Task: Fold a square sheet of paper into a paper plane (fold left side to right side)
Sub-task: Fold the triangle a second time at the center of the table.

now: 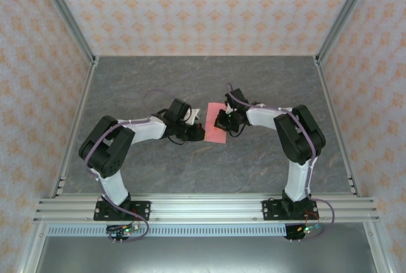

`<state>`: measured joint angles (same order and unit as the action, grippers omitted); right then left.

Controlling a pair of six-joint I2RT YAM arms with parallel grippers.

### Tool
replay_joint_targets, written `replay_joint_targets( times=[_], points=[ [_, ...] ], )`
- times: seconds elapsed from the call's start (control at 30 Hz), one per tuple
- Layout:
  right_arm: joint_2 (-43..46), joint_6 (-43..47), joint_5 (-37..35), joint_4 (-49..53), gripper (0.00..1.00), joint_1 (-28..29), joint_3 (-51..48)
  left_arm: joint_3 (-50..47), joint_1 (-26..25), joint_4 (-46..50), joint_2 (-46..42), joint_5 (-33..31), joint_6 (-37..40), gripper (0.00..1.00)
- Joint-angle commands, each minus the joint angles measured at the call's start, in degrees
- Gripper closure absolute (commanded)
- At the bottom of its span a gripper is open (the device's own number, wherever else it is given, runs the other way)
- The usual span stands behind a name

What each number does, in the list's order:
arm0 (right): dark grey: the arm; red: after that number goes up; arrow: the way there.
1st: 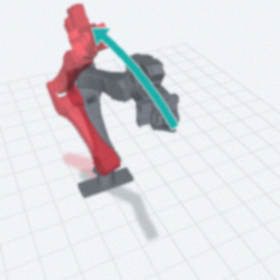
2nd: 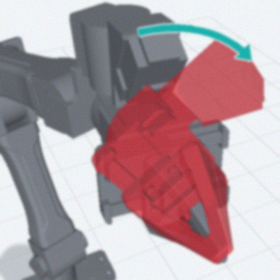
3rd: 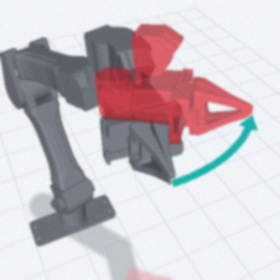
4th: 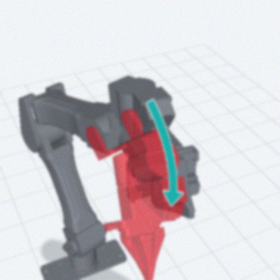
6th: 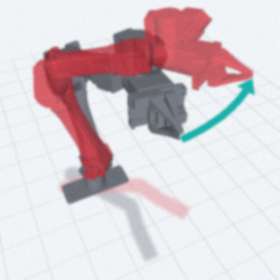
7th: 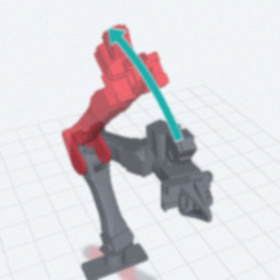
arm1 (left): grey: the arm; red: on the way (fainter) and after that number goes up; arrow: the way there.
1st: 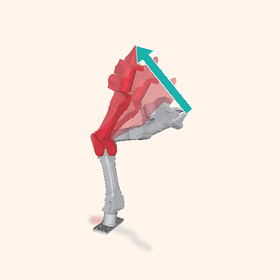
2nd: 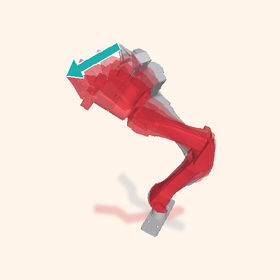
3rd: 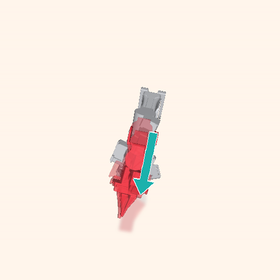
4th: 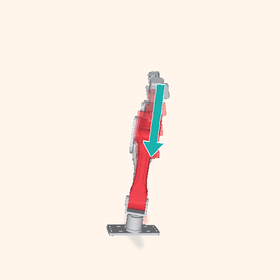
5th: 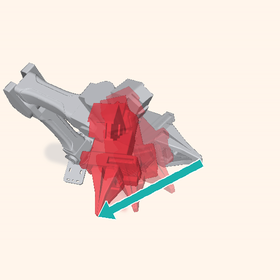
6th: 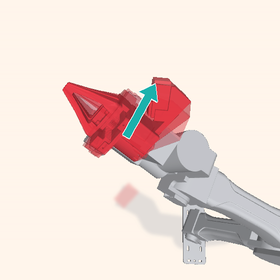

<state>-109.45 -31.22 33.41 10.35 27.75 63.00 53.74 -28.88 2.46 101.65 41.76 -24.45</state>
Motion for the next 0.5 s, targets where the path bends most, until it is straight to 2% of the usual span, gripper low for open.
replay_joint_targets(
  times=[0.0,0.2,0.47],
  points=[
    [-1.77,1.03,-3.68,5.38,0.98,0.03,0.02,3.22,-0.03,0.25,2.03,2.41,-0.27,1.0],
    [-1.74,1.05,-3.6,5.61,0.98,0.1,0.19,5.17,-0.06,1.17,6.52,0.66,0.83,1.0],
    [-1.09,2.0,-2.46,5.26,0.98,0.03,0.7,3.51,-0.03,4.32,7.43,-3.89,1.94,1.0]
  ],
)
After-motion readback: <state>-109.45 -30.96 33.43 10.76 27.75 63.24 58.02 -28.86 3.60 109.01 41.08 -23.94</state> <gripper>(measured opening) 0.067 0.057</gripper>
